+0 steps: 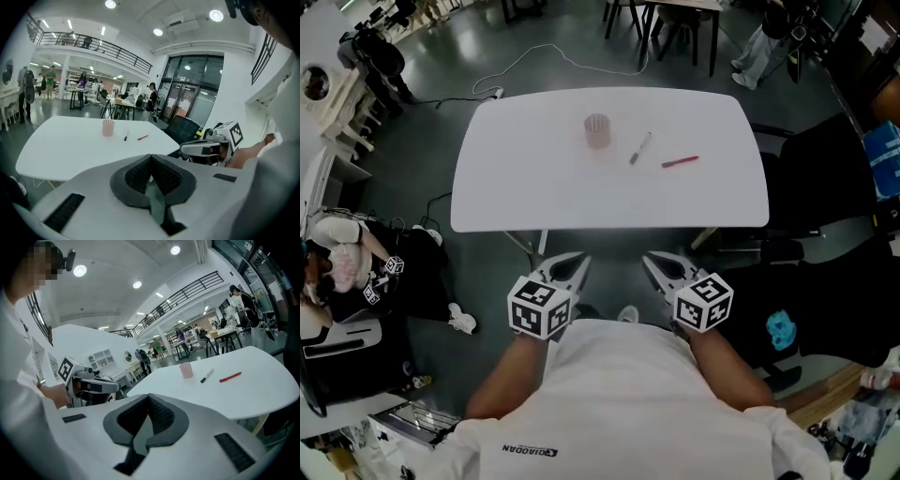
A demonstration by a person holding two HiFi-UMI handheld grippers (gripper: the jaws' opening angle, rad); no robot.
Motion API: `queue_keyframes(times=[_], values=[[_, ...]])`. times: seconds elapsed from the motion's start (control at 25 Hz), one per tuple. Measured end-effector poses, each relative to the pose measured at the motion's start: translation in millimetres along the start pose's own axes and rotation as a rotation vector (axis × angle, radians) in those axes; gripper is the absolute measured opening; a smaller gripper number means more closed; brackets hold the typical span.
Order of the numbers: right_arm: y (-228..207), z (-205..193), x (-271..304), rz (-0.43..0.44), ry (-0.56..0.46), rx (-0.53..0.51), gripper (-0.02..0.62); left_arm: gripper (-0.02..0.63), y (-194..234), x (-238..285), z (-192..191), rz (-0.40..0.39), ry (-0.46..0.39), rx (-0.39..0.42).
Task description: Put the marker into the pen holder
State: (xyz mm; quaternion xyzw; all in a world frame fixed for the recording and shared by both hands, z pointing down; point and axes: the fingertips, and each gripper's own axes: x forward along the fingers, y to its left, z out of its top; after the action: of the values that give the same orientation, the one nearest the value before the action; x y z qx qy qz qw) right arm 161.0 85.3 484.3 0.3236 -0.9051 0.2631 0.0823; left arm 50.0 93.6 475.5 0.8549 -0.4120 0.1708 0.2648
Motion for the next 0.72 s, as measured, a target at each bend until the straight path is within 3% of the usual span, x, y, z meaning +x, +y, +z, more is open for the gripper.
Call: queue_keyframes(times=[0.4, 0.72], values=[[-22, 9, 33, 0.009, 0.011, 0.04, 0.016, 0.026, 28, 23, 10, 0.009, 0.056, 0.017], [-45, 41, 72, -0.061, 0.017, 0.034, 0.016, 0.026, 75, 47, 58, -0.03, 0.052, 0.083]])
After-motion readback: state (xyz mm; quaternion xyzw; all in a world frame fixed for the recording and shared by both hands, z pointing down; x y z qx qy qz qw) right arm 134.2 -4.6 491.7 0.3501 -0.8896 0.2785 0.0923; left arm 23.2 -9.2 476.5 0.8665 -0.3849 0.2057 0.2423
